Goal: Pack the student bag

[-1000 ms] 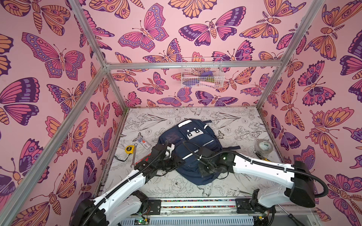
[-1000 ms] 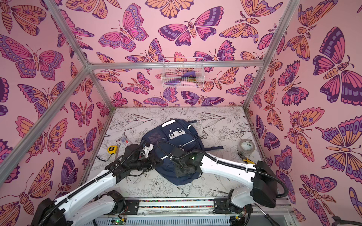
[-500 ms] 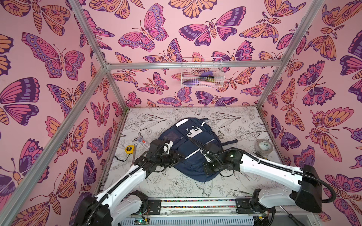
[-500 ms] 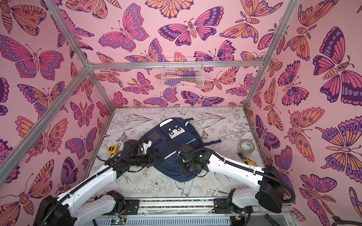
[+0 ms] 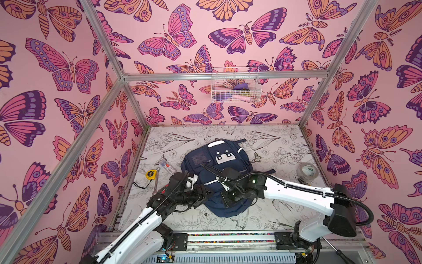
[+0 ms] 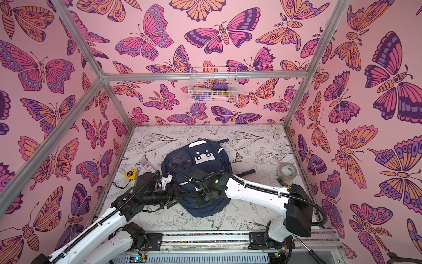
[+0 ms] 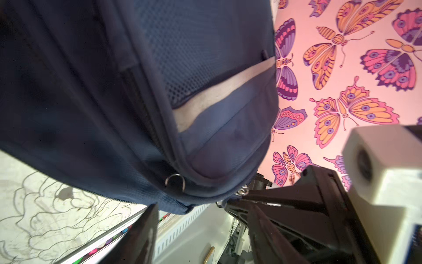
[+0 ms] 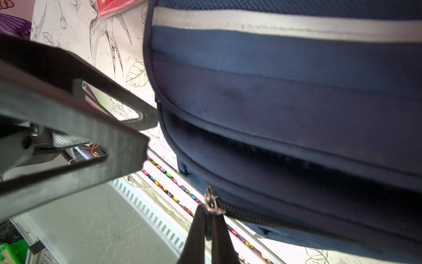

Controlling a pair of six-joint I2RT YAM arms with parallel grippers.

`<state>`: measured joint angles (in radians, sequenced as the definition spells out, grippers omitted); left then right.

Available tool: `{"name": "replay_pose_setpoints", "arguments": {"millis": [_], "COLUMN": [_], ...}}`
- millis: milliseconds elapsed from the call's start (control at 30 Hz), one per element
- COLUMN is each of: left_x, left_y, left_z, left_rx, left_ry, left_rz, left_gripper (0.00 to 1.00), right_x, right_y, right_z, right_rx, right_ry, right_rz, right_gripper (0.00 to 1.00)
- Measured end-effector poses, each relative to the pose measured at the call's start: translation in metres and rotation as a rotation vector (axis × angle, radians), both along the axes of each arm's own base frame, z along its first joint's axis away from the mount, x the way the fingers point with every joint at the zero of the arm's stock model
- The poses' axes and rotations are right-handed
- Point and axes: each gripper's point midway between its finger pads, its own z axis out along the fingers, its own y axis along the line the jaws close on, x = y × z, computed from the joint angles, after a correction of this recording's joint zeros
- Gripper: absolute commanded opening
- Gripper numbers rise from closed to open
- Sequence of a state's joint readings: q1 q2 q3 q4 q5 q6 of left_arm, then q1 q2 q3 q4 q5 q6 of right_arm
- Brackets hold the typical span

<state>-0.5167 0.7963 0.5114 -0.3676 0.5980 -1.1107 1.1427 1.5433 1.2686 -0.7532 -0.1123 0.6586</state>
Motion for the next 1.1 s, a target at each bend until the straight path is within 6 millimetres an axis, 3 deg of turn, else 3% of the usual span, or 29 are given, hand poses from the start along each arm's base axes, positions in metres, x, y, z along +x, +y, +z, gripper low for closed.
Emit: {"name": "replay_pose_setpoints", "arguments": {"millis": [267,400,467,500,733,967,1100], "left_x": [0.012,0.016,0.018,0.019,0.022,0.026,0.03], "left_y": [-0.005,-0.008,-0.009,-0.009,-0.005,0.001,0.006], "left_z": [-0.018,-0.022,-0.023,-0.022,-0.016,-0.008,-0.009], "left_rx": [0.034,0.034,0.033,0.031,0.033,0.038,0.048], "left_ry": [0.048,0.062,0.059,0.052,-0.007,-0.068,-0.085], "left_rz": [0.017,0.02,0.025,0.028,0.042,0.056,0.066], "left_gripper": [0.37,0.18,0.02,0.0,0.0,0.0,0.0], "right_x": [-0.005,-0.007,-0.008,-0.008,-0.003,0.012,0.023], "right_y": [0.003,-0.002,-0.004,-0.005,-0.015,-0.041,-0.061], "right_z": [-0.002,-0.008,-0.012,-0.014,-0.007,0.004,0.0], "right_rx": [0.007,0.011,0.01,0.01,0.05,0.123,0.148], "right_ry": [0.017,0.021,0.021,0.02,-0.027,-0.036,-0.016], "right_rz": [-0.022,-0.048,-0.059,-0.065,-0.112,-0.185,-0.229], "right_gripper": [0.0,0.0,0.0,0.0,0.0,0.0,0.0]}}
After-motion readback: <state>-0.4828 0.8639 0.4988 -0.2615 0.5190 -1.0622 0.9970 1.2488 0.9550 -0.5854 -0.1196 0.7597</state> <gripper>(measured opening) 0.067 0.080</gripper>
